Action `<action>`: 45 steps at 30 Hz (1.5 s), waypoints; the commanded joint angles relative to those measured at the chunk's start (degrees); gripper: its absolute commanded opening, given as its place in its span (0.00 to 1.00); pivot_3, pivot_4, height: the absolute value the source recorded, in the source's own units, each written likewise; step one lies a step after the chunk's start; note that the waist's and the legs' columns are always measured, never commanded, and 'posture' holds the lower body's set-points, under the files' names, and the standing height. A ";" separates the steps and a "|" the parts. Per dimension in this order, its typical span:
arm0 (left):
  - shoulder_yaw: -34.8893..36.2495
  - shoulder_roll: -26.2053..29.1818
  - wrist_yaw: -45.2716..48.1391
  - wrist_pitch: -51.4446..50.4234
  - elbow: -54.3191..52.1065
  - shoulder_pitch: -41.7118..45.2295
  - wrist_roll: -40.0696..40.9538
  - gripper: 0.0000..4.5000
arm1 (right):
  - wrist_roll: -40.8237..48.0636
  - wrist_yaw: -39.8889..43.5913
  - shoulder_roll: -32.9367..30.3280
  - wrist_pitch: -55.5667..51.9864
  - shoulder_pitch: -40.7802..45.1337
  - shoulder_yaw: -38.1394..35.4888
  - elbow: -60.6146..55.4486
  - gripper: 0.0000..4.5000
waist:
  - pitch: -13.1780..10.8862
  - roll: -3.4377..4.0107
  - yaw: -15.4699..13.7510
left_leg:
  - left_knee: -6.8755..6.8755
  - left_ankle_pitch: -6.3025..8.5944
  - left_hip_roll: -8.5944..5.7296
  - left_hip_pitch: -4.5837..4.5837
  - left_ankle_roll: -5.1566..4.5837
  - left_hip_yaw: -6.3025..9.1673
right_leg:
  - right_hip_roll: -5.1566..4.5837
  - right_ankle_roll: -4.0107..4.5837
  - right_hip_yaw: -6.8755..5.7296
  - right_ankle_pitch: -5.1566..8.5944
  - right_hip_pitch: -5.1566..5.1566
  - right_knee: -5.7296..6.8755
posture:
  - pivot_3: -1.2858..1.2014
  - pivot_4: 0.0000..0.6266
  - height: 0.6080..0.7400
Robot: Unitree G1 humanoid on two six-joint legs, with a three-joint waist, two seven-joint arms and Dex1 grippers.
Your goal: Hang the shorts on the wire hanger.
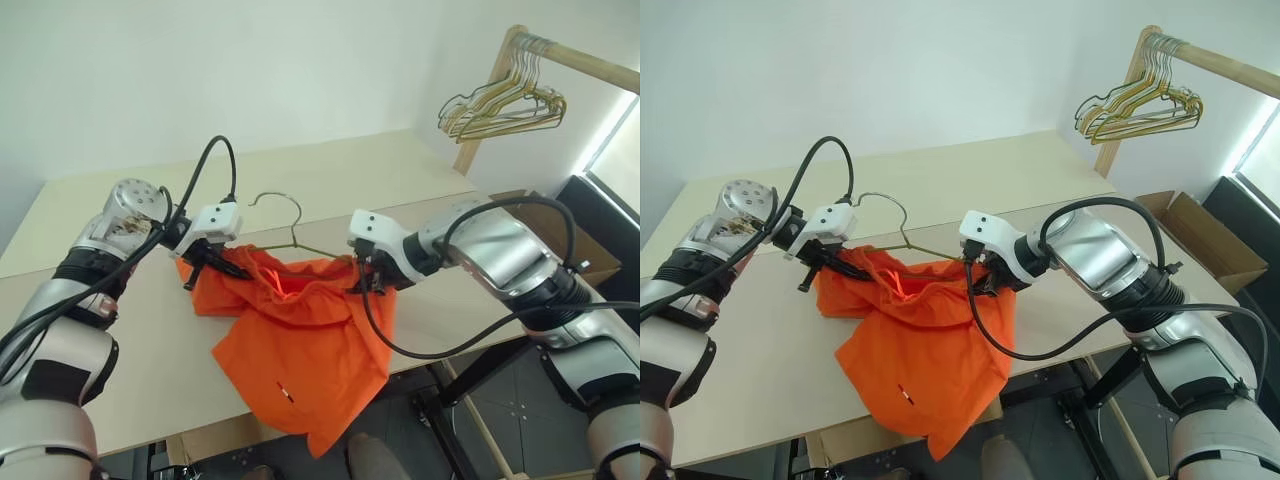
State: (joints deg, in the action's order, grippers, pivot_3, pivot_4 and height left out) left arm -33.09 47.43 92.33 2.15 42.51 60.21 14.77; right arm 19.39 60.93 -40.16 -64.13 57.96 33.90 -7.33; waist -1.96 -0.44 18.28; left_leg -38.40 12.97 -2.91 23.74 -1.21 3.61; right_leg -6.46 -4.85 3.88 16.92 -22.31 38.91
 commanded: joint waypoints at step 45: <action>36.19 -10.80 -19.58 -36.65 -36.93 -10.64 25.12 0.99 | 21.15 -48.23 -5.47 -28.37 -34.77 -85.54 -13.89 0.00 | 0.55 0.33 4.82 | 0.24 0.01 -0.05 -0.85 -0.03 0.15 | -0.06 -0.10 0.00 0.07 1.25 -0.88 | 0.33 0.00 1.00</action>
State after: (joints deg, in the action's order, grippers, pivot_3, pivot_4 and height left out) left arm 2.33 36.51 72.40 -35.26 5.67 47.71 40.23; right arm 39.24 14.51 -44.08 -92.05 21.33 -48.67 -20.11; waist -1.41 -0.11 23.10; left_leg -38.16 12.98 -2.96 22.88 -1.24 3.74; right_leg -6.52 -4.96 3.90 16.99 -21.04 38.03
